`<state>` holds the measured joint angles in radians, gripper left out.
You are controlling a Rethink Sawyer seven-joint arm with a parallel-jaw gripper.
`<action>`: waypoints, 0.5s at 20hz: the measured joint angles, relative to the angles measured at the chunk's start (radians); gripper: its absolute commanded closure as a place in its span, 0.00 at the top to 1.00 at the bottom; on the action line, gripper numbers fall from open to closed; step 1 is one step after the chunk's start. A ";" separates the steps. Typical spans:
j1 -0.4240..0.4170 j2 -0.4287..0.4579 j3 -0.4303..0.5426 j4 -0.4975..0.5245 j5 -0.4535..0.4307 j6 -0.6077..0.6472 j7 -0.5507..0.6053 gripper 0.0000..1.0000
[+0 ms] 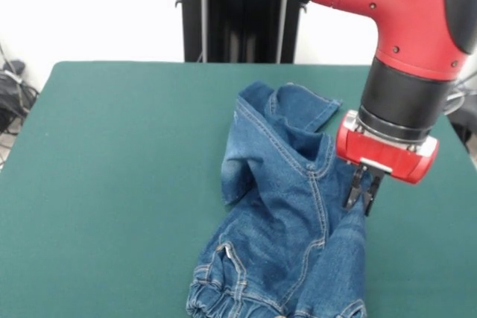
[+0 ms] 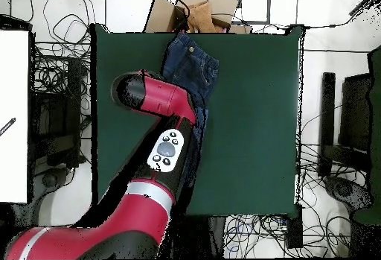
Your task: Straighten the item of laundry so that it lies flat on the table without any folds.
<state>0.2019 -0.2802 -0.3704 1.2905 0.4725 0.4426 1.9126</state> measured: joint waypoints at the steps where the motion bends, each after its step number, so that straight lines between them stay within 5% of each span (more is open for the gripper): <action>1: -0.001 0.003 0.000 0.000 0.000 0.000 0.000 0.00; 10: 0.001 0.029 0.000 -0.022 0.000 0.000 0.000 0.00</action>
<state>0.2033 -0.2512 -0.3703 1.2686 0.4723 0.4428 1.9126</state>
